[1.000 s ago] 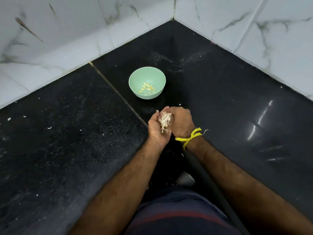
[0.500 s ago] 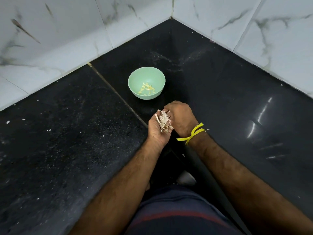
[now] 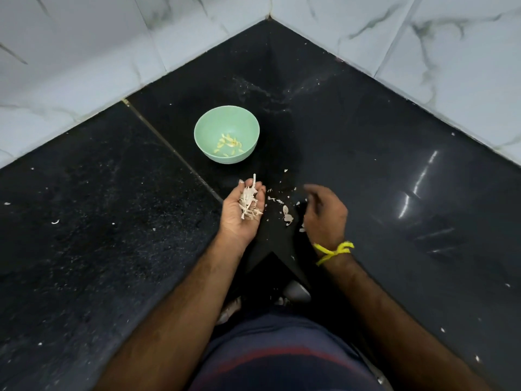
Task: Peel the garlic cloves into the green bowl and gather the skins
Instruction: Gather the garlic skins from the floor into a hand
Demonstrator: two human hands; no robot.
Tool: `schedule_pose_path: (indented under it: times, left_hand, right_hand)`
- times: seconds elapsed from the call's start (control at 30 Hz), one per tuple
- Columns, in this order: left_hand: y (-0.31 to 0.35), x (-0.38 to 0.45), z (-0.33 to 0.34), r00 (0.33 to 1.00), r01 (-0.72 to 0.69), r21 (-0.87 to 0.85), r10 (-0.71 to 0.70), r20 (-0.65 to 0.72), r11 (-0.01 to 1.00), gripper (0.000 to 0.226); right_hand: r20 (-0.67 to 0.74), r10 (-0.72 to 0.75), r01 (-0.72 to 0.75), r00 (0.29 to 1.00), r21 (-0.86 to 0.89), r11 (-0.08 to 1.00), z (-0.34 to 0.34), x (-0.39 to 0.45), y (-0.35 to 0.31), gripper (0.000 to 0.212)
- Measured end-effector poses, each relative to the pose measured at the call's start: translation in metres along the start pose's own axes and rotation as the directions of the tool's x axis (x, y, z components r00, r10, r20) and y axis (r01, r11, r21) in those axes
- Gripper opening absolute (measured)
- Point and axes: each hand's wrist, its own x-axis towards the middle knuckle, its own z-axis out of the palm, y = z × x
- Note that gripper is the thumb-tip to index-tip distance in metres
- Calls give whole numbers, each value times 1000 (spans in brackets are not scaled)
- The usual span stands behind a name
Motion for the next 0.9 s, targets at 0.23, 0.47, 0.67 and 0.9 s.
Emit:
schedule_pose_path:
  times: [0.23,0.47,0.67,0.9]
  left_hand:
    - [17,-4,-11,999,-53,-29,53,-11,998,22]
    - [27,-5,-11,996,-91,-20,91,-18,996,24]
    - [25,-6,-8,995,-86,-28,84,-47,996,24]
    - [22,-7,-7,996,-69,14,70,-57,997,25]
  right_hand:
    - [227,106,38,968,-553,832,14,-32,36,79]
    - [495,-150,323,856,-284,903,66,18,16,69]
    - [767,-207,522,607,-189,831,58,73,26,74]
    - [592,-384,538,709,-100,837,3,-10,37,64]
